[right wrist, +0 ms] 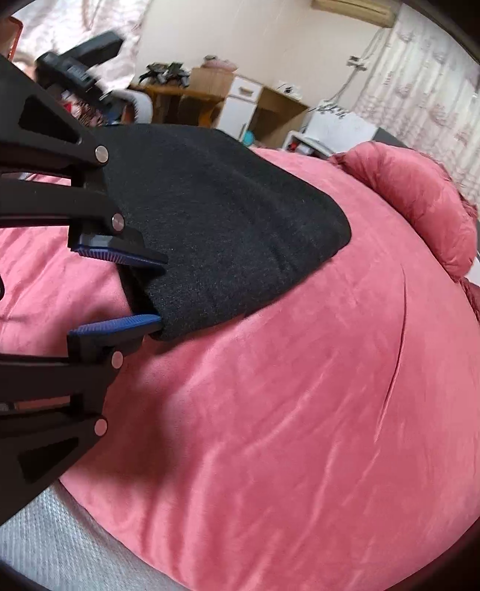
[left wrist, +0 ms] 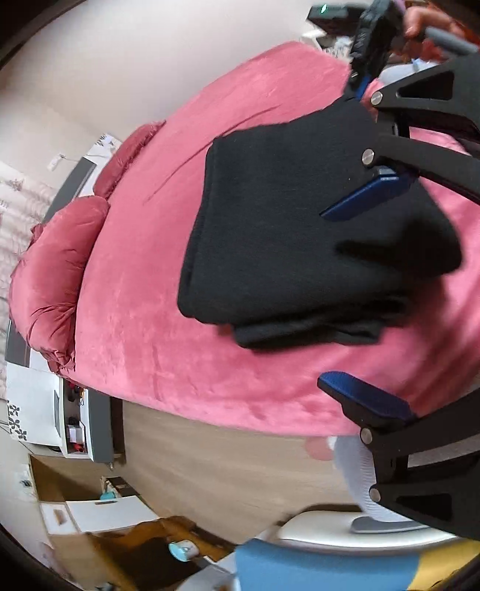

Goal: Fold large clothes

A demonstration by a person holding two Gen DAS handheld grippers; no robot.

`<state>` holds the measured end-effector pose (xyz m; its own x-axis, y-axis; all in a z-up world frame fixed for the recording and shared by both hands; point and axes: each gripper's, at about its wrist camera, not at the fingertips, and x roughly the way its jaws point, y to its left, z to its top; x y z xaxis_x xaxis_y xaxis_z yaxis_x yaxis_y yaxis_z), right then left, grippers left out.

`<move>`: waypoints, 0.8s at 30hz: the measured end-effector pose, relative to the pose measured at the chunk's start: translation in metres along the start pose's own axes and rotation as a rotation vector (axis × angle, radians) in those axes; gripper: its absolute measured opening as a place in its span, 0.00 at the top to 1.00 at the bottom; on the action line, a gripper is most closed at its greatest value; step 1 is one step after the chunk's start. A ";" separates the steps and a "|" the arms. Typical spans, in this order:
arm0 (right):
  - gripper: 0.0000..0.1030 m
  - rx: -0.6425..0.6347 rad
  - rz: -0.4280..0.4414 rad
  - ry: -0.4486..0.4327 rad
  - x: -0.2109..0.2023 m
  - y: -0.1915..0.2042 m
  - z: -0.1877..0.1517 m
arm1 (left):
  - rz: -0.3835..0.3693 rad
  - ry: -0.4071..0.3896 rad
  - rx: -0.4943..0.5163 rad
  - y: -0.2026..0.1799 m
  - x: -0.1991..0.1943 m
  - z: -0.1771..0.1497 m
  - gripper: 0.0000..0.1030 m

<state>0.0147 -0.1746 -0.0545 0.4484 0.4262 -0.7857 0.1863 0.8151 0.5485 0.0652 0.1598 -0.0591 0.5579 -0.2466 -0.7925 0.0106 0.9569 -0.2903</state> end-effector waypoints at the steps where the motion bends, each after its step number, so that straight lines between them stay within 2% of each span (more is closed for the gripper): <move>1: 0.70 -0.009 -0.004 0.026 -0.003 -0.005 -0.003 | -0.001 0.005 0.012 -0.004 0.009 0.004 0.18; 3: 0.64 -0.034 -0.043 0.079 -0.008 -0.011 -0.010 | 0.044 0.016 0.065 -0.012 0.032 0.013 0.18; 4: 0.64 -0.061 -0.104 0.074 -0.011 -0.013 -0.011 | 0.087 0.023 0.101 -0.015 0.044 0.015 0.17; 5: 0.64 -0.101 -0.170 0.053 -0.017 -0.015 -0.013 | 0.143 0.037 0.137 -0.016 0.059 0.015 0.14; 6: 0.64 -0.121 -0.203 0.037 -0.022 -0.016 -0.013 | 0.171 0.049 0.151 -0.014 0.068 0.013 0.06; 7: 0.64 -0.138 -0.242 0.004 -0.030 -0.017 -0.012 | 0.172 0.037 0.139 -0.007 0.074 0.008 0.00; 8: 0.64 -0.134 -0.247 -0.030 -0.039 -0.020 -0.010 | 0.153 0.021 0.114 -0.002 0.077 0.005 0.00; 10: 0.63 -0.111 -0.211 -0.074 -0.050 -0.023 -0.003 | 0.067 0.036 0.025 0.016 0.082 0.000 0.00; 13: 0.55 -0.091 -0.154 -0.149 -0.054 -0.022 0.012 | -0.050 0.066 -0.098 0.037 0.090 -0.002 0.00; 15: 0.49 -0.112 -0.084 -0.181 -0.047 -0.015 0.022 | -0.088 0.069 -0.139 0.044 0.092 -0.005 0.00; 17: 0.39 -0.169 -0.007 -0.208 -0.032 -0.005 0.034 | -0.104 0.064 -0.150 0.047 0.091 -0.006 0.00; 19: 0.32 -0.244 0.003 -0.203 -0.011 0.005 0.045 | -0.113 0.058 -0.154 0.048 0.092 -0.007 0.00; 22: 0.32 -0.343 -0.031 -0.148 0.025 0.013 0.058 | -0.123 0.056 -0.160 0.052 0.094 -0.008 0.00; 24: 0.32 -0.350 0.006 -0.092 0.043 0.011 0.063 | -0.131 0.054 -0.165 0.052 0.092 -0.010 0.00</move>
<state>0.0910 -0.1717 -0.0641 0.5285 0.4077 -0.7446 -0.1206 0.9043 0.4095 0.1087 0.1850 -0.1525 0.5150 -0.3796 -0.7686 -0.0584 0.8790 -0.4733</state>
